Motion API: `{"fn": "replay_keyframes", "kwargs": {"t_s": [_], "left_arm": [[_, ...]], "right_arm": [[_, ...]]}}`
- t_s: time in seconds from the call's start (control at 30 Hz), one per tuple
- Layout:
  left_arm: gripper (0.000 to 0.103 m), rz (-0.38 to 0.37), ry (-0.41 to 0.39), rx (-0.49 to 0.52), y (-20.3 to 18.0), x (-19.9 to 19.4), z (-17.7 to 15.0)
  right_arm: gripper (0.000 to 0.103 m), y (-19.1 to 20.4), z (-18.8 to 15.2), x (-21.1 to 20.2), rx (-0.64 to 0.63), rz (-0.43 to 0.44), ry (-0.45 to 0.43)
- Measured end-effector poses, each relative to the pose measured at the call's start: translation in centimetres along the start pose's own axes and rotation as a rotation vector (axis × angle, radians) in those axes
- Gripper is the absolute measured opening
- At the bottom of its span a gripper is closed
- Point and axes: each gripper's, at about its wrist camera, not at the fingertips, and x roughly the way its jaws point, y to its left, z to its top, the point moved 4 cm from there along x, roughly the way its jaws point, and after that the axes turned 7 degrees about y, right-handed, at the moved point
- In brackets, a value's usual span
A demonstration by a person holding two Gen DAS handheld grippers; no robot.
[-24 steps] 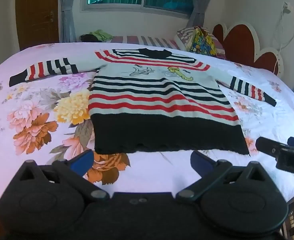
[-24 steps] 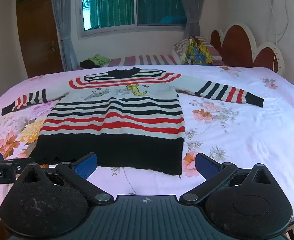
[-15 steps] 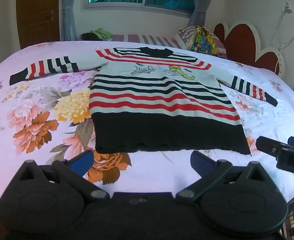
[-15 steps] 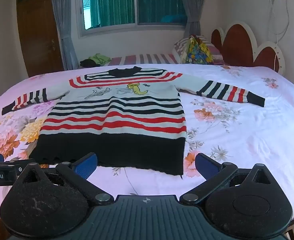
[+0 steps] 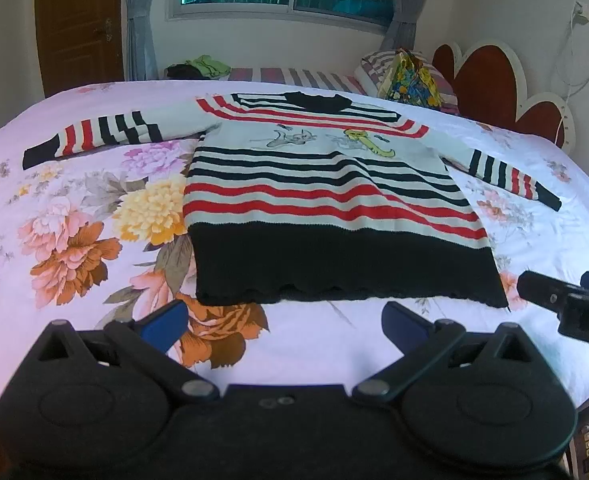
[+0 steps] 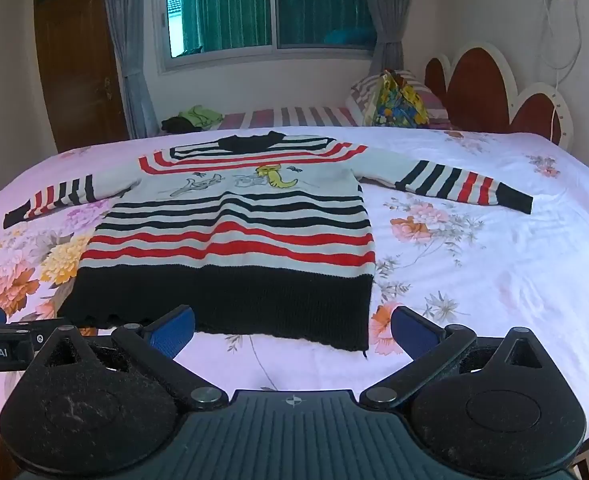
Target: Fold small clothes
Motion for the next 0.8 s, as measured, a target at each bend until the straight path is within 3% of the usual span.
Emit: {"fn": "replay_keyframes", "kwargs": {"t_s": [0.8], "left_arm": [[0.102, 0.013, -0.001, 0.003, -0.1, 0.11, -0.26]], "right_arm": [[0.103, -0.12, -0.01, 0.03, 0.005, 0.003, 0.004]]}}
